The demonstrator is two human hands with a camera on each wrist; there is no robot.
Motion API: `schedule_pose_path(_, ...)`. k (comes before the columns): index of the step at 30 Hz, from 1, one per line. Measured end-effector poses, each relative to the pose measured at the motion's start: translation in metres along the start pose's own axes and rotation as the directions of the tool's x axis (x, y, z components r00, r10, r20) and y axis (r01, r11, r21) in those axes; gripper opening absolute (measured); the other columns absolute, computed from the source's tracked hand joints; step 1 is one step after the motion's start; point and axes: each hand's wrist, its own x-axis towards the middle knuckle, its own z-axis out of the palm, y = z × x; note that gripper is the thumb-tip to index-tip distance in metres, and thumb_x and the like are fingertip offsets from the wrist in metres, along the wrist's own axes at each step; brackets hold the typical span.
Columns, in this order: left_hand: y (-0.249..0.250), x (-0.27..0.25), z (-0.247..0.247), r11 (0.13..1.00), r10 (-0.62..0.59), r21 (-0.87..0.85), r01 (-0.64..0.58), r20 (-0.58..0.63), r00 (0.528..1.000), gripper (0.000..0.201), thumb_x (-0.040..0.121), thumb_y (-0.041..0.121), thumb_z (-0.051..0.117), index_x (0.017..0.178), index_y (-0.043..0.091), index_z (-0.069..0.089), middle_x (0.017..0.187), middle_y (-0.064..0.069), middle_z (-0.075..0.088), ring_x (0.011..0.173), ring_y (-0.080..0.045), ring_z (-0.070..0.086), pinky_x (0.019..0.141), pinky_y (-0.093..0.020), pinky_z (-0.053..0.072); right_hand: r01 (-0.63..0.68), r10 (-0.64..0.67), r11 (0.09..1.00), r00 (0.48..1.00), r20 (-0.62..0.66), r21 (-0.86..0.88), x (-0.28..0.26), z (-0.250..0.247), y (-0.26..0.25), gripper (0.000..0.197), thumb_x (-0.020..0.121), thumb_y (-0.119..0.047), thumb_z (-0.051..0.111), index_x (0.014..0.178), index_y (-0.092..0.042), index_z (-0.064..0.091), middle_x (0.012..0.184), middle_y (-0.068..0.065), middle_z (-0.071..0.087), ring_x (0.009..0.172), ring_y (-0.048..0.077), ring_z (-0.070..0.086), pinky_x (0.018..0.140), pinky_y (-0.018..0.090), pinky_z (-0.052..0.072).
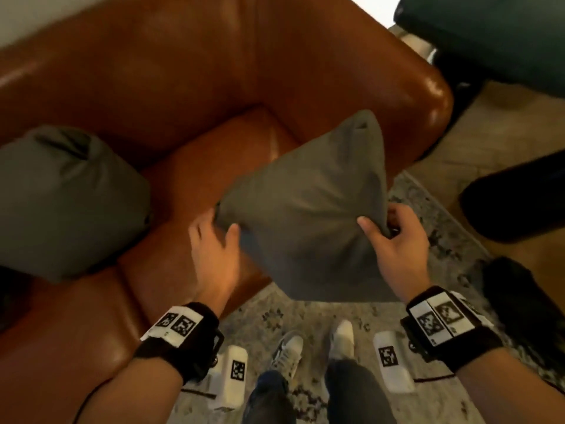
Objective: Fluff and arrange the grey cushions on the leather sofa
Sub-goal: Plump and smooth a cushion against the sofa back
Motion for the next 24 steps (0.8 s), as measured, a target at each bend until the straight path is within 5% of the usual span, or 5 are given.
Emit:
schedule_pose_path(5, 0.107, 0.049, -0.015, 0.909, 0.414, 0.037, -0.415, 0.020, 0.910, 0.081, 0.084, 0.065, 0.047, 0.150, 0.021, 0.029, 0.156, -0.002, 0.026, 0.145, -0.017, 0.022, 0.116, -0.038, 0.022, 0.117, -0.115, 0.992, 0.991, 0.065, -0.040, 0.066, 0.031, -0.034, 0.017, 0.087, -0.038, 0.069, 0.095, -0.031, 0.057, 0.094, -0.006, 0.063, 0.084, 0.005, 0.056, 0.074, 0.028, 0.047)
schedule_pose_path(11, 0.172, 0.131, 0.008, 0.989, 0.088, -0.126, -0.075, 0.104, 0.991, 0.080, 0.087, 0.049, 0.063, 0.151, 0.024, 0.024, 0.154, 0.001, 0.035, 0.140, -0.015, 0.035, 0.115, -0.038, 0.032, 0.321, -0.290, 0.945, 0.913, 0.286, -0.068, 0.113, 0.079, -0.067, 0.018, 0.087, -0.040, 0.067, 0.095, -0.026, 0.059, 0.086, -0.012, 0.053, 0.074, 0.003, 0.050, 0.065, 0.023, 0.039)
schedule_pose_path(15, 0.155, 0.166, 0.009, 0.987, -0.097, -0.128, 0.100, 0.028, 0.995, 0.046, 0.093, 0.028, 0.062, 0.134, 0.017, 0.044, 0.123, 0.001, 0.058, 0.110, -0.015, 0.058, 0.086, -0.027, 0.046, 0.332, -0.227, 0.933, 0.843, 0.488, -0.139, 0.141, 0.099, -0.068, 0.027, 0.086, -0.044, 0.066, 0.105, -0.027, 0.057, 0.093, -0.014, 0.051, 0.081, 0.005, 0.051, 0.073, 0.029, 0.046)
schedule_pose_path(21, 0.119, 0.196, -0.007, 0.971, -0.214, -0.130, 0.201, -0.099, 0.972, 0.028, 0.095, 0.017, 0.057, 0.122, 0.011, 0.048, 0.102, 0.001, 0.056, 0.085, -0.010, 0.055, 0.077, -0.026, 0.041, 0.044, 0.067, 0.966, 0.909, 0.411, -0.254, 0.152, 0.086, -0.029, 0.051, 0.088, -0.055, 0.058, 0.129, -0.025, 0.053, 0.125, -0.005, 0.051, 0.120, 0.016, 0.048, 0.102, 0.039, 0.042)
schedule_pose_path(24, 0.098, 0.211, -0.019, 0.965, -0.241, -0.146, 0.220, -0.151, 0.959, 0.029, 0.095, 0.016, 0.058, 0.121, 0.009, 0.049, 0.104, -0.001, 0.055, 0.096, -0.016, 0.055, 0.083, -0.026, 0.041, -0.402, 0.457, 0.865, 0.879, 0.140, -0.301, 0.139, 0.064, 0.003, 0.083, 0.076, -0.068, 0.059, 0.140, -0.017, 0.043, 0.144, 0.011, 0.043, 0.133, 0.029, 0.040, 0.110, 0.049, 0.035)
